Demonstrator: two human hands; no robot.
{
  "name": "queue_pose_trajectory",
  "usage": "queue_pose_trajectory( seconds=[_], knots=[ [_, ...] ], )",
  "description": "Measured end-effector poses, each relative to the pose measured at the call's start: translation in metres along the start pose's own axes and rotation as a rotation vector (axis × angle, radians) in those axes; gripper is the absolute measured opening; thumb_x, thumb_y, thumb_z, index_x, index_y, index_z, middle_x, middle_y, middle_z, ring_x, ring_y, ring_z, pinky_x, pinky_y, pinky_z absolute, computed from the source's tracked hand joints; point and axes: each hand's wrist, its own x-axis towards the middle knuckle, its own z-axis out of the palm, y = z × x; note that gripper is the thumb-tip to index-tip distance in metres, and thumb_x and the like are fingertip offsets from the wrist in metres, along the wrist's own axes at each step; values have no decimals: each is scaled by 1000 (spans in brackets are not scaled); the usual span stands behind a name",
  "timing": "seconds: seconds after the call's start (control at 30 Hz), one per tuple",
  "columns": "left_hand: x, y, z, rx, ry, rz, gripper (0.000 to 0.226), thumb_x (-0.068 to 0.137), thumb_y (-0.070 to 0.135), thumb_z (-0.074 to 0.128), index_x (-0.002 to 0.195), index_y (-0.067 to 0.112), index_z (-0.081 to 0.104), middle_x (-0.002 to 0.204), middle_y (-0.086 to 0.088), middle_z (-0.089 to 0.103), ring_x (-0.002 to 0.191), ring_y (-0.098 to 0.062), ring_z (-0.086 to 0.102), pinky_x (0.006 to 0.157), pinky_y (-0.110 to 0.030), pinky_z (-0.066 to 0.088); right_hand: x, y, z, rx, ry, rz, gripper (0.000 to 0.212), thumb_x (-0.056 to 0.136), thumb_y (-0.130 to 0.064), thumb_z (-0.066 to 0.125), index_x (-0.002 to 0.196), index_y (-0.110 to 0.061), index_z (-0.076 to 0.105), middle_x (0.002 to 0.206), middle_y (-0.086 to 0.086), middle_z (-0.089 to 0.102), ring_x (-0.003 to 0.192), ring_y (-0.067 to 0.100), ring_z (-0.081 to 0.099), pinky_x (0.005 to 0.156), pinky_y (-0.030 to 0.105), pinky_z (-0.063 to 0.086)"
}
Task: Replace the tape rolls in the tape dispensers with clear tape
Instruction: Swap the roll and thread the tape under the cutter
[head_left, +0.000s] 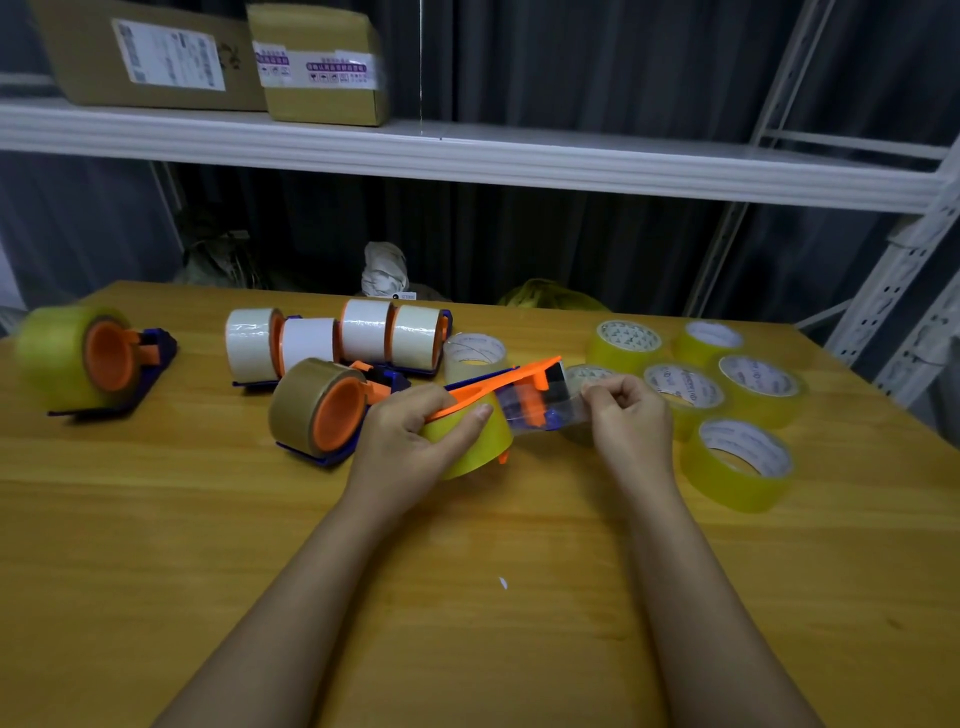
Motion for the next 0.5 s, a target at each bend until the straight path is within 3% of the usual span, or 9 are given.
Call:
queue_pose_trajectory(
  seconds=[0.27, 0.5],
  knots=[
    [0, 0, -1, 4, -24, 6, 42, 82, 49, 56, 77, 9, 67, 73, 6, 62, 78, -10, 59, 53, -21, 42, -3, -3, -1, 8, 15, -22, 19, 89, -10, 58, 71, -14, 58, 69, -6, 57, 63, 3, 50, 51, 7, 37],
    [1, -2, -3, 30, -49, 21, 44, 82, 49, 56, 74, 8, 67, 72, -1, 64, 71, -13, 59, 55, -30, 44, -1, -2, -2, 29, 61, -32, 17, 90, -11, 60, 73, -14, 59, 70, -7, 58, 64, 2, 51, 53, 7, 38]
  ],
)
